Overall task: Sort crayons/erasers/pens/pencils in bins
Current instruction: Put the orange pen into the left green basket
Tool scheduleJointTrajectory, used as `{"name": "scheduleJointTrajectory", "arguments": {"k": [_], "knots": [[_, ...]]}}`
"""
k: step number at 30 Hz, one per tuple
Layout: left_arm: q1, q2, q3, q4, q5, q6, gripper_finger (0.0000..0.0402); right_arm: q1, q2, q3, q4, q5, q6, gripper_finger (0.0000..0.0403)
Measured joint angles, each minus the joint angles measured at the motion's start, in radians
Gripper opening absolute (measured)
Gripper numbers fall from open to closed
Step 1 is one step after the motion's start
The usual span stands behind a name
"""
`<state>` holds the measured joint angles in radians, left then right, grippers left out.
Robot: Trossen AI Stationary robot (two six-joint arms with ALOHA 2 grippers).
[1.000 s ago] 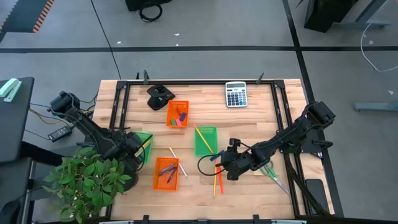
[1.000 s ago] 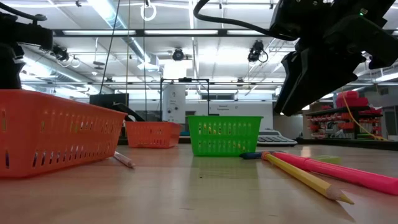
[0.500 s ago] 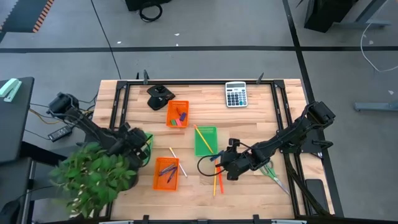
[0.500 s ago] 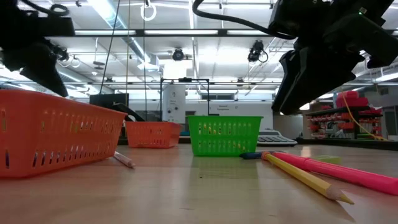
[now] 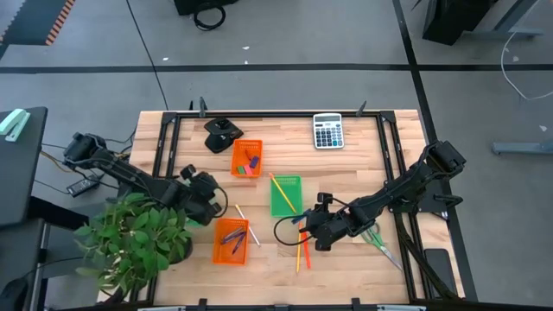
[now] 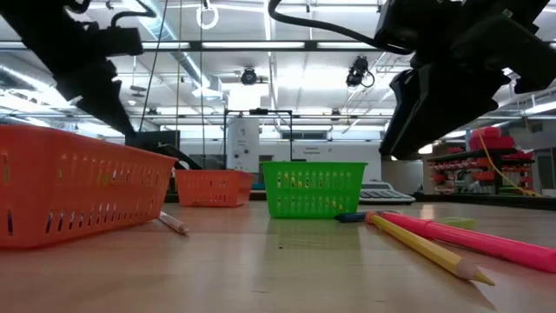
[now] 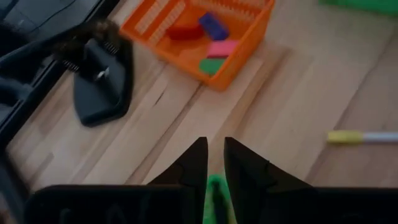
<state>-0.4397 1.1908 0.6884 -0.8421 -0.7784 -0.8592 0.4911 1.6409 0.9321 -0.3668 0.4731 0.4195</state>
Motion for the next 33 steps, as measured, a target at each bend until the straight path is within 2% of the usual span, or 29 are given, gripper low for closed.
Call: {"name": "scheduleJointTrajectory", "arguments": {"k": [4,9,14,18,23,27,30,33], "knots": [[0.009,0.0,0.0,0.177,0.003,0.154,0.0058,0.0,0.0,0.0,0.0,-0.035,0.014,0.0202],[0.041,0.0,0.0,0.394,0.009,0.359,0.0056,0.004,0.0,0.0,0.0,-0.162,0.023,0.0202],[0.088,0.0,0.0,0.542,0.101,0.478,0.0063,0.028,0.0,0.0,0.0,-0.287,0.086,0.0202],[0.102,0.011,0.0,0.618,0.128,0.521,0.0062,0.052,0.0,0.0,0.009,-0.282,0.155,0.0202],[0.102,0.05,0.0,0.71,0.129,0.614,0.0057,0.112,0.0,0.0,0.103,-0.272,0.064,0.0202],[0.11,0.092,0.0,0.794,0.137,0.695,0.0055,0.147,0.0,0.0,0.2,-0.225,0.105,0.0202],[0.134,0.124,0.0,0.858,0.2,0.782,0.0059,0.172,0.001,0.0,0.196,-0.171,0.171,0.0202],[0.167,0.155,0.0,0.928,0.329,0.889,0.0061,0.216,0.03,0.0,0.227,-0.16,0.225,0.0202]]}}
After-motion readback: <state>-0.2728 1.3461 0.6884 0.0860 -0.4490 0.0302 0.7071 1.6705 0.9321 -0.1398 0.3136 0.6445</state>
